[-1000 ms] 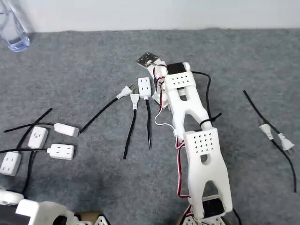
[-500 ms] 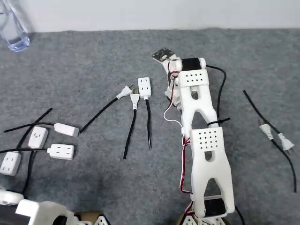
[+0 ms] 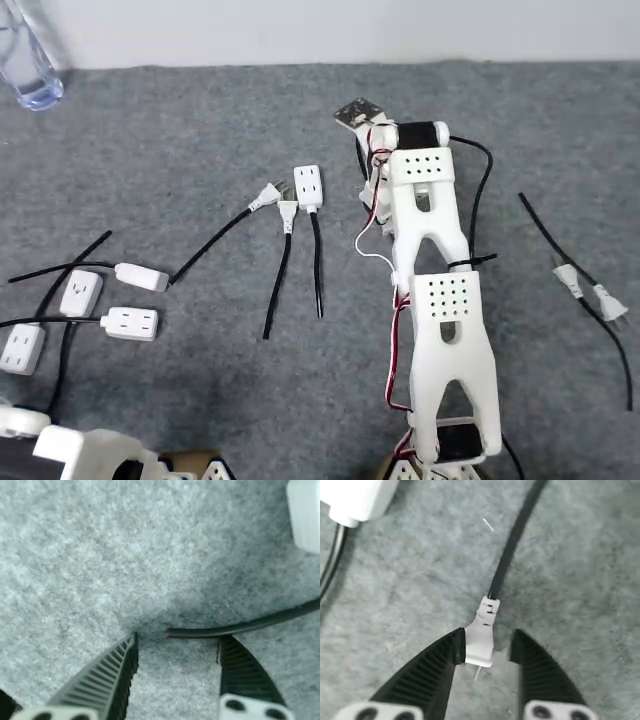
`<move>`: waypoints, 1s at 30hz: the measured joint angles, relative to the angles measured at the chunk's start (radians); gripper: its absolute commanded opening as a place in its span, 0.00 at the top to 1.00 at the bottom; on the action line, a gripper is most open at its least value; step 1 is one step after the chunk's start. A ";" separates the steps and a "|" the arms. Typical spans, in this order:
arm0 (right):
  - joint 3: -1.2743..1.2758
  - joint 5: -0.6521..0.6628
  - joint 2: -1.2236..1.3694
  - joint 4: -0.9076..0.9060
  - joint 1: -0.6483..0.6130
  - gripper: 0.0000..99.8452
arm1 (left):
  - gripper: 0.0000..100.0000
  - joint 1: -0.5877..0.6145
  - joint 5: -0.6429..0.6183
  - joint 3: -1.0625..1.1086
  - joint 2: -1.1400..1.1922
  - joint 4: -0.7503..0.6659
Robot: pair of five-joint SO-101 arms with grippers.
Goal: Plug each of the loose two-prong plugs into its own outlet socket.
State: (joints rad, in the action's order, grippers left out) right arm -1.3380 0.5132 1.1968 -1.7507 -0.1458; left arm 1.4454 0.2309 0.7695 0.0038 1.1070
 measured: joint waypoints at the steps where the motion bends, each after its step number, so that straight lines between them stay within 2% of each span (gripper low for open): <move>1: 0.000 0.000 0.000 0.000 0.005 0.68 | 0.75 0.000 0.000 0.000 0.000 0.000; 16: 0.000 0.003 -0.071 -0.002 0.038 0.68 | 0.75 0.000 0.000 0.000 0.000 0.000; 30: 0.000 0.003 -0.003 -0.002 0.034 0.68 | 0.75 0.000 0.000 0.000 0.000 0.000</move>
State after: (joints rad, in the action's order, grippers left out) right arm -1.3380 0.5163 1.1937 -1.7522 -0.1120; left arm 1.4454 0.2309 0.7695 0.0038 1.1070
